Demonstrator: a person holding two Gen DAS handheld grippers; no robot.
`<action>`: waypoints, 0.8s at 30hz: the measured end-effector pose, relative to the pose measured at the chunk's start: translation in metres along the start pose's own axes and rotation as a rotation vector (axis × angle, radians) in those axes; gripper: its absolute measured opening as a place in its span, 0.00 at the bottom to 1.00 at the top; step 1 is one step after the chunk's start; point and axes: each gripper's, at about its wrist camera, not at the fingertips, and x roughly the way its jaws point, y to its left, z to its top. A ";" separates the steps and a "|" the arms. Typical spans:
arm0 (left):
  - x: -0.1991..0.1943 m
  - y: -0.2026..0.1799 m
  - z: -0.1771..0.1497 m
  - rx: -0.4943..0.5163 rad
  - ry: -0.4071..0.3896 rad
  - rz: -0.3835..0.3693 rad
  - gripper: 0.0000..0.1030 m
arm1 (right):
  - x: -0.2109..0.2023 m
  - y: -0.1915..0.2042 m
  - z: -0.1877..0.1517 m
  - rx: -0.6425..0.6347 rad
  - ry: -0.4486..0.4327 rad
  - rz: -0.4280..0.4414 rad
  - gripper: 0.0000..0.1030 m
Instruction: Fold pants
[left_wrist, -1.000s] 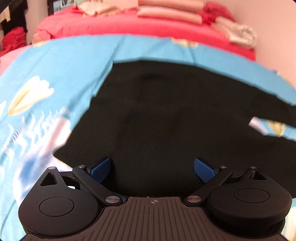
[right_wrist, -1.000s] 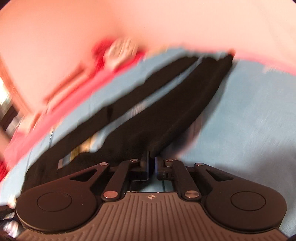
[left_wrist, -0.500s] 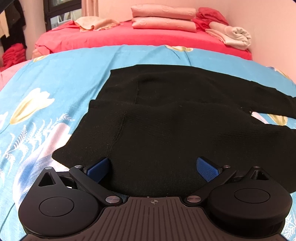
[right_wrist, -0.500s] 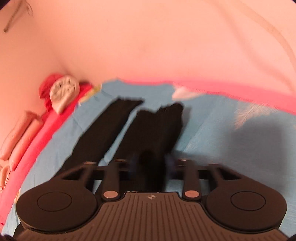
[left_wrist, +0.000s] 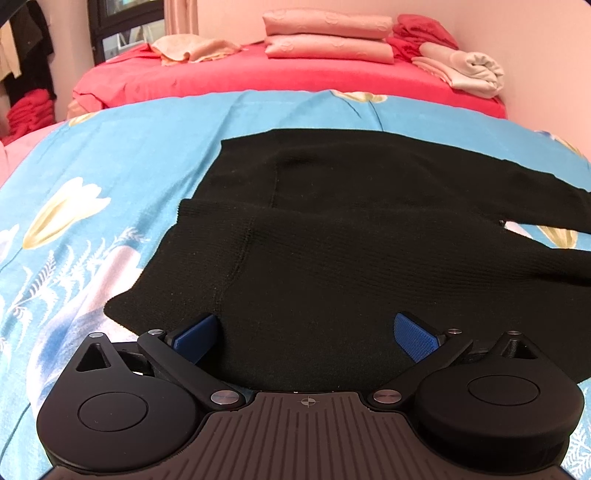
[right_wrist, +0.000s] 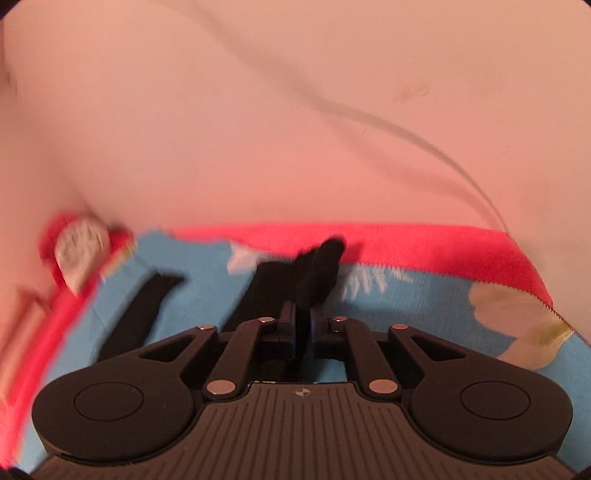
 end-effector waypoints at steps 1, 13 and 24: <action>0.000 0.000 0.000 -0.001 0.004 -0.001 1.00 | 0.001 0.000 0.004 0.025 0.000 -0.024 0.25; -0.002 0.001 -0.002 0.005 -0.001 -0.009 1.00 | -0.007 0.008 -0.025 -0.099 0.060 0.058 0.08; -0.006 0.002 -0.007 0.011 -0.011 -0.016 1.00 | -0.077 0.042 -0.060 -0.338 -0.213 -0.150 0.64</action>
